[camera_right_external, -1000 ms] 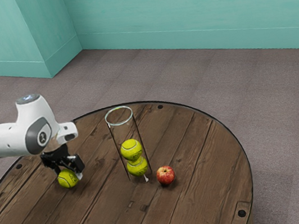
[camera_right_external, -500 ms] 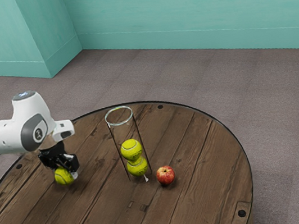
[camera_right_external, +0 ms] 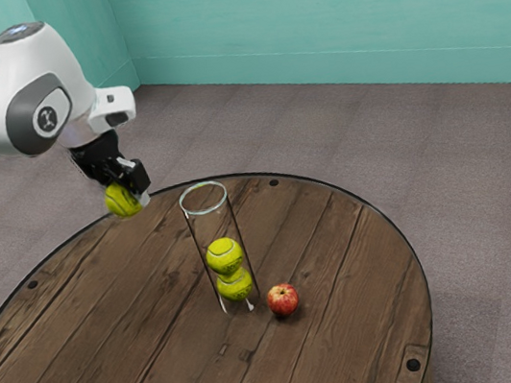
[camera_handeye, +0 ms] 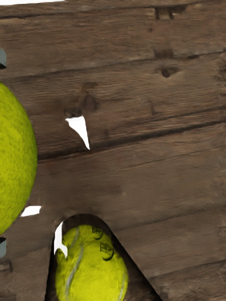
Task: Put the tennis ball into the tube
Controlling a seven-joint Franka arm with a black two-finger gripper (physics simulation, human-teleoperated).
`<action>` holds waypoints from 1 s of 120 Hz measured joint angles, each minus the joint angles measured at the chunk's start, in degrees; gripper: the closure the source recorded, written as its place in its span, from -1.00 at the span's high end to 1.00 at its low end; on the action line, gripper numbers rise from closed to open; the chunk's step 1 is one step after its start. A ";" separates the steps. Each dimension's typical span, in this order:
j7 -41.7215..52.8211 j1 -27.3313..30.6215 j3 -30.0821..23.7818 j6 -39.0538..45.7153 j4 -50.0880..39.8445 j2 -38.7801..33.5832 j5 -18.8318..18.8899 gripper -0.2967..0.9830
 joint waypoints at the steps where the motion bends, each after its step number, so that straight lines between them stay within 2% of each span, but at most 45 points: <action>1: 0.00 -0.06 -0.13 -0.22 0.26 -0.05 -0.08 0.08; 26: 0.00 -0.78 -2.56 -3.23 5.97 1.90 -1.67 0.09; 68: -0.34 -6.86 -4.33 -3.32 11.97 9.86 -1.72 0.08; 97: -0.54 -5.60 -4.38 -3.10 14.66 11.70 -1.30 0.09; 120: -0.52 -7.31 -4.40 -3.11 14.79 11.95 -1.15 0.34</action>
